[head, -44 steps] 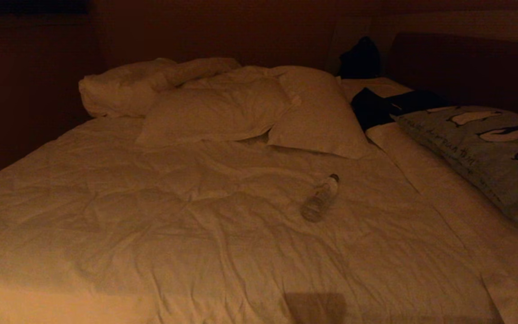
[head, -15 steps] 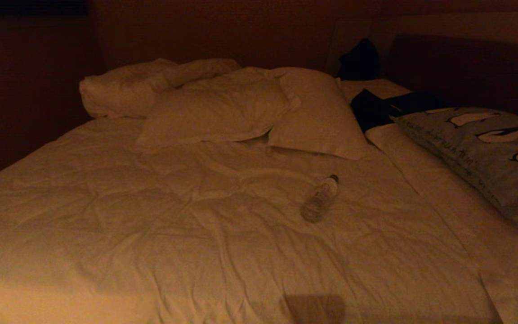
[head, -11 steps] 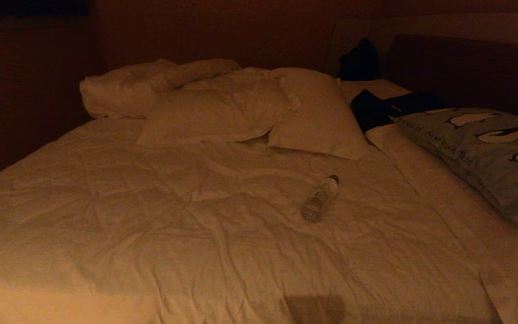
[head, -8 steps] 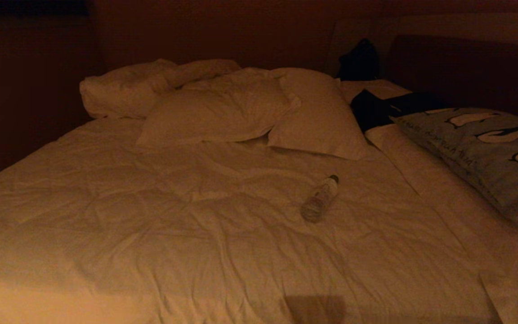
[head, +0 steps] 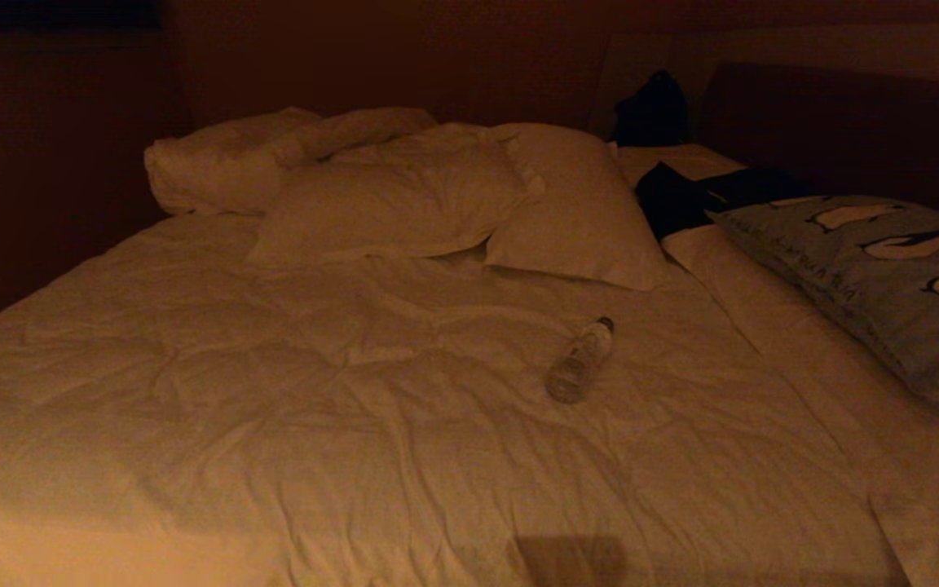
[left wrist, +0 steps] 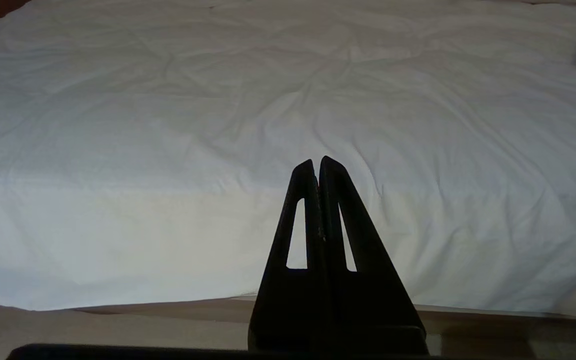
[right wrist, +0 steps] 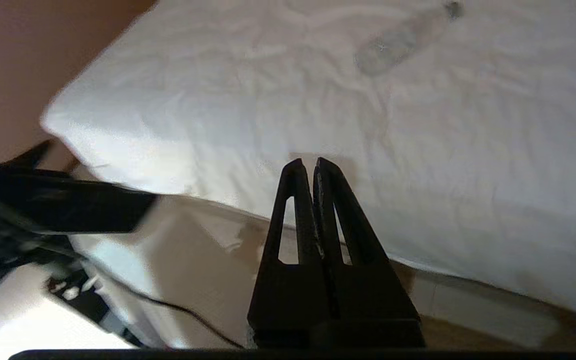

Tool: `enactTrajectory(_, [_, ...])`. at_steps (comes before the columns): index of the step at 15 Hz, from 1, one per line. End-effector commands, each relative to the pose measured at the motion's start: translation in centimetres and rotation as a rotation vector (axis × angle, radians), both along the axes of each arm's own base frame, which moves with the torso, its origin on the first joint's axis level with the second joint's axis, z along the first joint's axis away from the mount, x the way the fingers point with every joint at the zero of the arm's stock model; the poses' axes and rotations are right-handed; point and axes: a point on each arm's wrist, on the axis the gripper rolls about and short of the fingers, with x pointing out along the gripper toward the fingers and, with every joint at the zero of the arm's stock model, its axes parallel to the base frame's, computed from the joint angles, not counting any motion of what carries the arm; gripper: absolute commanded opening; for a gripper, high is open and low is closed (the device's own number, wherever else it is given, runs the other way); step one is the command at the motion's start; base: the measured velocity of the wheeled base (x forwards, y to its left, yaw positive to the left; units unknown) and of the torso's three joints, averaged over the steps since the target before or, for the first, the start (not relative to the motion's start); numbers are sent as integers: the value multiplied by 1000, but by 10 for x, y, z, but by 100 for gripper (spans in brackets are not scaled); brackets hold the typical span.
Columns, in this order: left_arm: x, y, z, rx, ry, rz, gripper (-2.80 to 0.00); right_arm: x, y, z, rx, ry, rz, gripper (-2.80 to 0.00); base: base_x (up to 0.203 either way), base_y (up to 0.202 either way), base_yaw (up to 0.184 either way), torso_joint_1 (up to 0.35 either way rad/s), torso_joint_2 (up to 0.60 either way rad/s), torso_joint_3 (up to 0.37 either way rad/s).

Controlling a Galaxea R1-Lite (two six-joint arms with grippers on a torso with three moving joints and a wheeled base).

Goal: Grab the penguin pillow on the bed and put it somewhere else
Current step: Pick up the pillow

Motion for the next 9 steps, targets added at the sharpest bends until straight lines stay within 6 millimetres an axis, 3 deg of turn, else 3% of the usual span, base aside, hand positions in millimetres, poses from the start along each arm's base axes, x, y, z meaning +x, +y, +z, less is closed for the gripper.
enactTrajectory(1, [0, 0, 0, 0, 0, 1, -280, -3, -2, -12, -5, -18, -55, -280, 0, 0, 0, 0, 0, 0])
enactTrajectory(5, [0, 0, 0, 0, -1, 1, -280, -16, -5, -37, -4, -270, -260, -280, 0, 0, 0, 0, 0, 0])
enactTrajectory(7, [0, 0, 0, 1, -1, 1, -280, -4, -8, -36, -3, -398, -429, -280, 0, 0, 0, 0, 0, 0])
enactTrajectory(9, [0, 0, 0, 0, -1, 1, -280, 16, -9, -52, -50, -410, -478, -280, 0, 0, 0, 0, 0, 0])
